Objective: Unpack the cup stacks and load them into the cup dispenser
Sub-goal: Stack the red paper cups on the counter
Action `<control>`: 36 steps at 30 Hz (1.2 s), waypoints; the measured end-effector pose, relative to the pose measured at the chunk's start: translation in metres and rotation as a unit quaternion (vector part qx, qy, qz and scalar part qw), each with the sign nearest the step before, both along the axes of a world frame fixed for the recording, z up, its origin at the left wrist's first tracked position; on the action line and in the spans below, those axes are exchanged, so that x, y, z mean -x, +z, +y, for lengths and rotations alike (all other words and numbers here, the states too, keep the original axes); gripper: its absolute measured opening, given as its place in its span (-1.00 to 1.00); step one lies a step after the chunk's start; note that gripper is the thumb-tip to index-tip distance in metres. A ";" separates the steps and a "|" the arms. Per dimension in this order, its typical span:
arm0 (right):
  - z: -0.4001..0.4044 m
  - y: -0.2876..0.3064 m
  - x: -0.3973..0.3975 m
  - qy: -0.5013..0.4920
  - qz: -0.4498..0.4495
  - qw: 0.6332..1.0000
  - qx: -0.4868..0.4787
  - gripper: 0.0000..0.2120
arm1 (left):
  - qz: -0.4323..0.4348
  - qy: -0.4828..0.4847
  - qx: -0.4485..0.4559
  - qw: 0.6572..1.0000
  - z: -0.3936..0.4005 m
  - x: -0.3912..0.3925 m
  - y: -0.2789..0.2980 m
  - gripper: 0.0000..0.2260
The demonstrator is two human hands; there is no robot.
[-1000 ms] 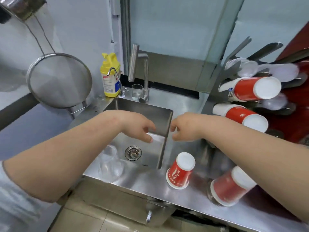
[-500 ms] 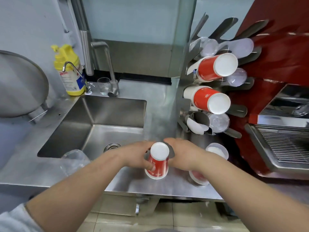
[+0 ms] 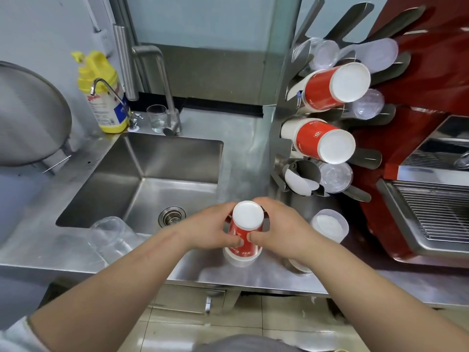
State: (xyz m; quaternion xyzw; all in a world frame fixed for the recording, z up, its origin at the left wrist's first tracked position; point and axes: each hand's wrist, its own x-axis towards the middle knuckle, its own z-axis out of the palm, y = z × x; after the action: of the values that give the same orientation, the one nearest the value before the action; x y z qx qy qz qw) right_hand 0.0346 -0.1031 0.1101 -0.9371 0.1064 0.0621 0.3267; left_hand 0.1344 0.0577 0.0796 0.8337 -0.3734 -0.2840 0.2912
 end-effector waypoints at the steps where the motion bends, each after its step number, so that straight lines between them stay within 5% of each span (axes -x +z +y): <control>1: -0.001 0.005 0.000 0.000 -0.005 1.000 -0.003 -0.51 | 0.000 0.003 0.005 1.000 0.000 -0.001 0.005 -0.40; 16: 0.018 0.094 -0.001 0.031 -0.151 0.988 -0.016 -0.45 | -0.087 0.034 0.130 0.987 0.017 -0.007 0.086 -0.40; 36: 0.064 0.078 -0.010 0.067 -0.178 0.979 -0.072 -0.49 | -0.103 0.096 0.130 0.981 0.074 -0.006 0.077 -0.39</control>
State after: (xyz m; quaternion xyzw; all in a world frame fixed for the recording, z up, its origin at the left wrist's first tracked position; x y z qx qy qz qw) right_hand 0.0451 -0.0393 0.1880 -0.9121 -0.0206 -0.0761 0.4022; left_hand 0.1407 0.1316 0.1569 0.8454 -0.3533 -0.1160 0.3833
